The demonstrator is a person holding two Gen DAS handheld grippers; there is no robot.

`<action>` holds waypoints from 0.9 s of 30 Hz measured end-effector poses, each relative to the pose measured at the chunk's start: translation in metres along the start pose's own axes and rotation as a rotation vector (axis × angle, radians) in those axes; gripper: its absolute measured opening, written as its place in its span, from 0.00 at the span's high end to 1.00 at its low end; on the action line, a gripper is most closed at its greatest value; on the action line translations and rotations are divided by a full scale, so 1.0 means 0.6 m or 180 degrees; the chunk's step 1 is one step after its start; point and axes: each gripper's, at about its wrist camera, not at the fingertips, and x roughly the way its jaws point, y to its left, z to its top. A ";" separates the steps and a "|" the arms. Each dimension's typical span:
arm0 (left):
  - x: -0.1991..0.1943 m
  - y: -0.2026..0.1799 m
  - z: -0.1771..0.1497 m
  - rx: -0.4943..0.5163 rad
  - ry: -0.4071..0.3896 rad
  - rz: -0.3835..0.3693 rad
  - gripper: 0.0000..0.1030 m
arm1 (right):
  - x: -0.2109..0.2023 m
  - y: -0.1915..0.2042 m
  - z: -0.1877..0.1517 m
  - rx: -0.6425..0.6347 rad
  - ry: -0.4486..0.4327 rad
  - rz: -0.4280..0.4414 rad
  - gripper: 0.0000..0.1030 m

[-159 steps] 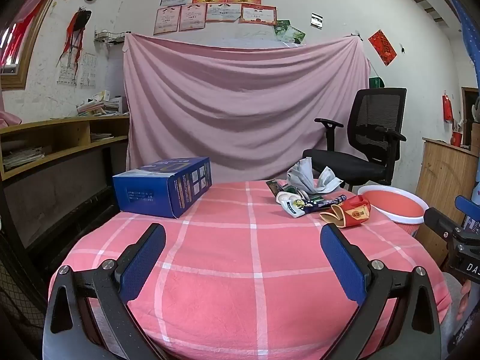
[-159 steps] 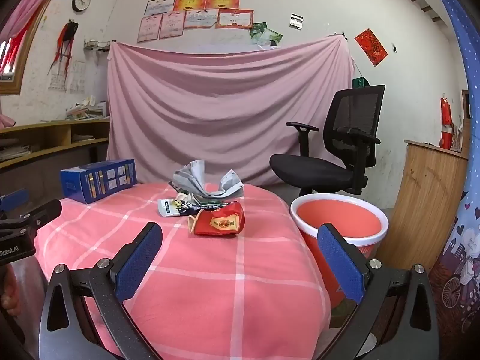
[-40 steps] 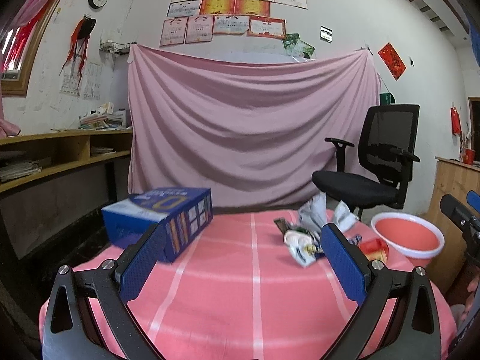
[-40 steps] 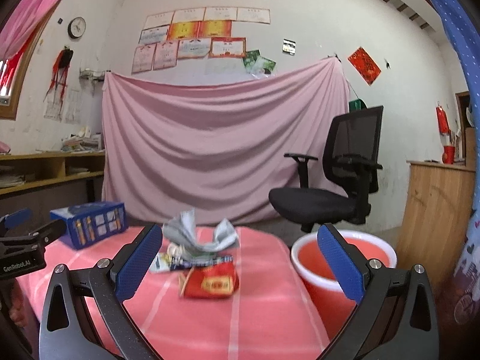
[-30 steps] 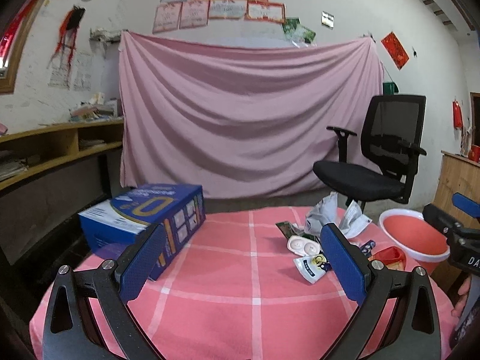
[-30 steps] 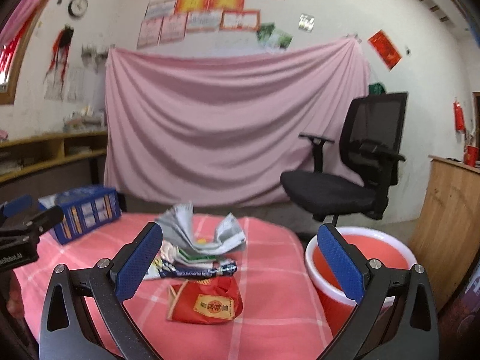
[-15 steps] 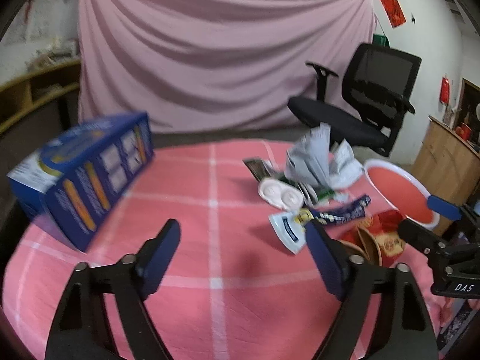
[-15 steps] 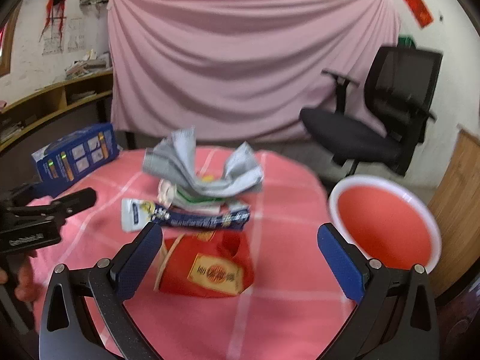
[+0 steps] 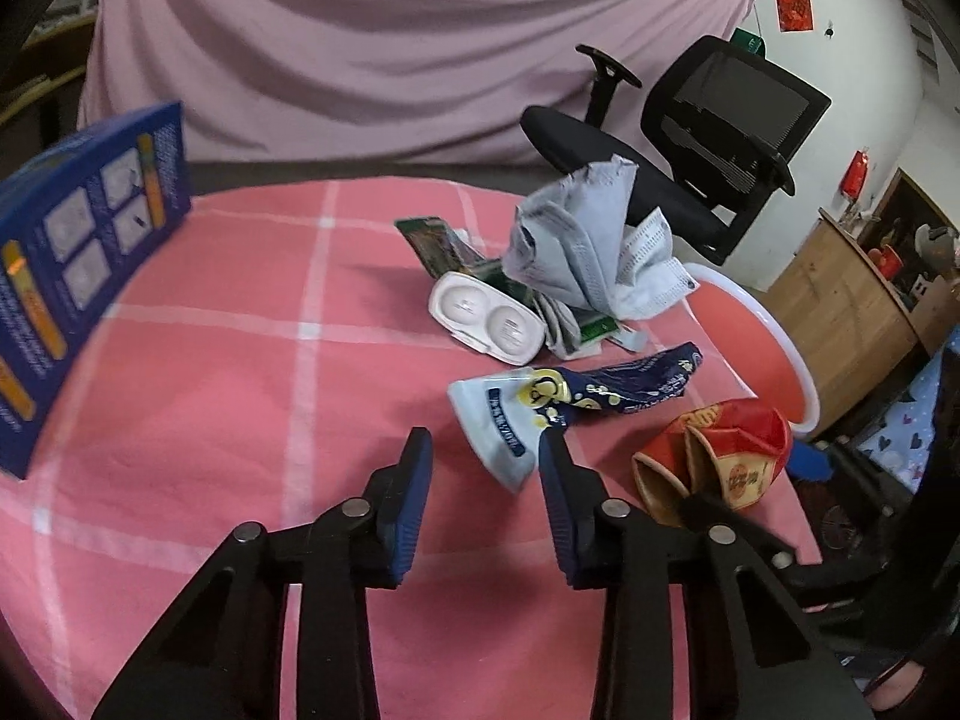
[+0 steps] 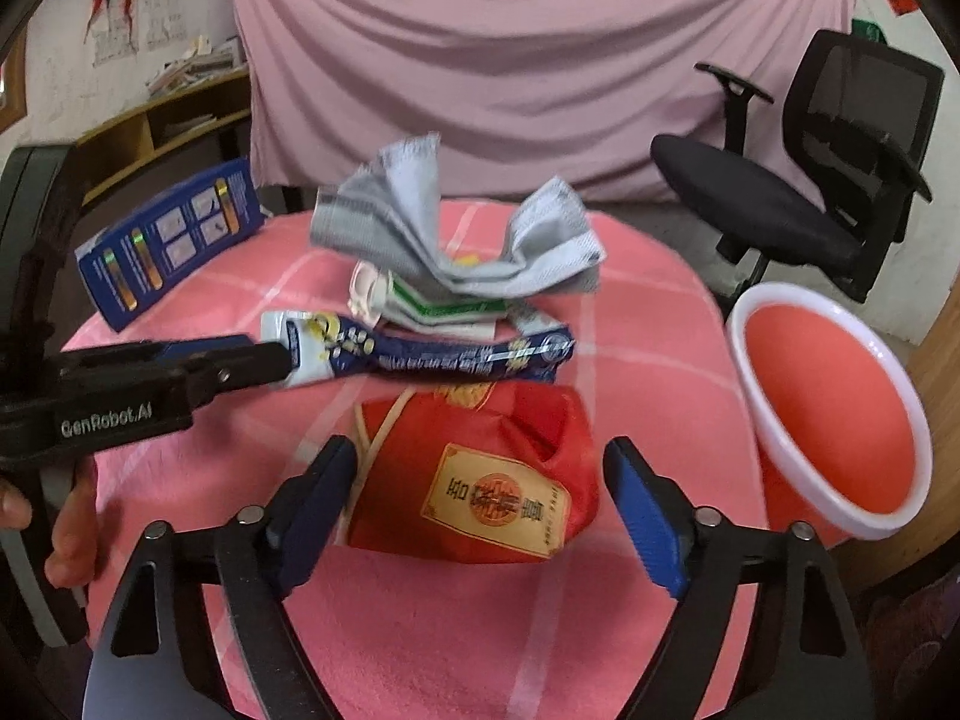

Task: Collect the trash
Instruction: 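Grasp the blue snack wrapper with the left tool while the right tool approaches the red cup, then grasp the red paper cup with the right tool while the left tool holds the wrapper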

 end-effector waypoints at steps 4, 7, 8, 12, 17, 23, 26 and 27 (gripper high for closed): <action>0.002 0.006 0.004 -0.0050 0.0058 -0.0075 0.89 | -0.005 -0.004 -0.008 0.0035 -0.0011 0.0048 0.28; -0.006 0.009 0.002 -0.0092 0.0010 -0.0101 0.96 | -0.013 -0.009 -0.013 0.0084 -0.0069 0.0085 0.29; -0.008 0.008 0.000 -0.0094 -0.0014 -0.0106 0.98 | -0.016 -0.009 -0.015 0.0095 -0.0092 0.0090 0.30; -0.031 -0.004 -0.016 -0.0040 -0.0180 -0.0015 1.00 | -0.033 -0.011 -0.022 0.0124 -0.0252 0.0125 0.31; -0.062 -0.039 -0.041 0.0143 -0.0540 0.0178 1.00 | -0.060 -0.017 -0.038 0.0138 -0.0520 0.0152 0.66; -0.062 -0.074 -0.064 0.0315 -0.0579 0.0481 1.00 | -0.060 -0.020 -0.042 0.0193 -0.0531 0.0288 0.60; -0.063 -0.070 -0.076 0.0170 -0.0575 0.0592 1.00 | -0.067 -0.014 -0.043 0.0162 -0.0610 0.0306 0.35; -0.065 -0.066 -0.081 0.0116 -0.0578 0.0630 1.00 | -0.069 -0.011 -0.042 0.0140 -0.0639 0.0310 0.33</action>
